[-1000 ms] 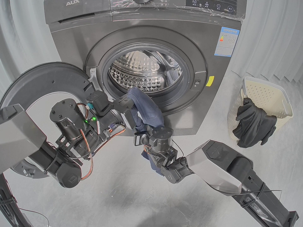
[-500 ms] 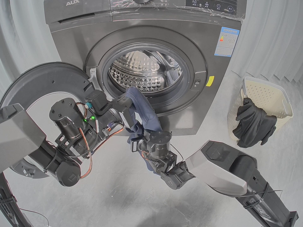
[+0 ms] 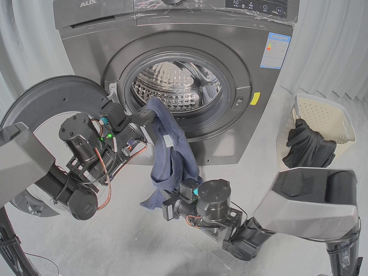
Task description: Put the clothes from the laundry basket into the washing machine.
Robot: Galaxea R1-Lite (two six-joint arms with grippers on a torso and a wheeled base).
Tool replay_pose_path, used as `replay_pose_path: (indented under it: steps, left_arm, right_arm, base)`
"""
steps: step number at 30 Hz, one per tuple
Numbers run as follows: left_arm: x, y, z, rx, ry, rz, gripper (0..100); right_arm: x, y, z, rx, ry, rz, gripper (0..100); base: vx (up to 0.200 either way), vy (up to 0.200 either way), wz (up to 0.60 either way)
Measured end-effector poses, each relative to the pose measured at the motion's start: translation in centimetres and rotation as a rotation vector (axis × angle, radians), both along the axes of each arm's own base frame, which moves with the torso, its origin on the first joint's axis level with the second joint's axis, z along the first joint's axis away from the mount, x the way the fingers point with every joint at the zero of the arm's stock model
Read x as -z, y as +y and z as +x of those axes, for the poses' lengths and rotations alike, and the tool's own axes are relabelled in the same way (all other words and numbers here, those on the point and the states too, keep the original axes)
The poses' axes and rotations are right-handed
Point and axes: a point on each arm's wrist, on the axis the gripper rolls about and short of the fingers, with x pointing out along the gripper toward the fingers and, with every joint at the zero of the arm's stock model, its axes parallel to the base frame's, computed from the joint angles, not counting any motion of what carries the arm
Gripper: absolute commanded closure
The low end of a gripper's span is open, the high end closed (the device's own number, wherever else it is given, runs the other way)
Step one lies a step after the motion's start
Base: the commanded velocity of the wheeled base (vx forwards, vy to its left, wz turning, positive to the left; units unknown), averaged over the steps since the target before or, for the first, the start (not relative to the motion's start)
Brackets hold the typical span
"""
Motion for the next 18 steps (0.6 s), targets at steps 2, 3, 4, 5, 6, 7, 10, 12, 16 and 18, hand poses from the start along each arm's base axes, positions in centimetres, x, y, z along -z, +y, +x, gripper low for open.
replay_pose_path:
  steps: [2,3,4,5,6,7,10,12,16,18]
  left_arm:
    - [-0.1,0.2,0.3,-0.015,-0.001,-0.006,100]
    - [-0.1,0.3,0.4,-0.021,-0.001,-0.009,100]
    - [-0.1,0.4,0.5,-0.027,-0.001,-0.011,100]
    - [-0.2,0.4,0.6,-0.033,0.001,-0.013,100]
    - [-0.2,0.5,0.8,-0.04,0.001,-0.015,100]
    - [-0.2,0.7,0.9,-0.048,0.002,-0.017,100]
    - [-0.3,0.8,1.1,-0.065,0.004,-0.023,100]
    - [-0.4,0.9,1.2,-0.073,0.003,-0.026,100]
    - [-0.7,1.1,1.1,-0.079,-0.002,-0.034,100]
    - [-1.2,1.4,0.9,-0.082,0.0,-0.041,100]
  right_arm:
    - [-1.1,-0.7,-1.4,-0.043,-0.008,0.014,100]
    - [-1.5,-1.1,-1.8,-0.056,-0.011,0.019,100]
    - [-2.2,-1.6,-2.5,-0.073,-0.018,0.03,100]
    - [-2.8,-2.0,-3.0,-0.086,-0.025,0.04,100]
    - [-3.4,-2.4,-3.5,-0.103,-0.035,0.053,100]
    - [-4.1,-2.8,-4.0,-0.117,-0.044,0.066,100]
    - [-5.8,-4.0,-4.9,-0.125,-0.068,0.094,100]
    - [-7.0,-4.9,-5.5,-0.125,-0.082,0.108,100]
    - [-8.3,-7.0,-5.8,-0.098,-0.092,0.108,100]
    - [-9.0,-8.5,-5.7,-0.069,-0.097,0.102,100]
  base:
    - [0.0,0.0,0.0]
    - [0.0,0.0,0.0]
    - [0.0,0.0,0.0]
    - [0.0,0.0,0.0]
    - [0.0,0.0,0.0]
    - [0.0,0.0,0.0]
    - [0.0,0.0,0.0]
    - [0.0,0.0,0.0]
    - [0.0,0.0,0.0]
    - [0.0,0.0,0.0]
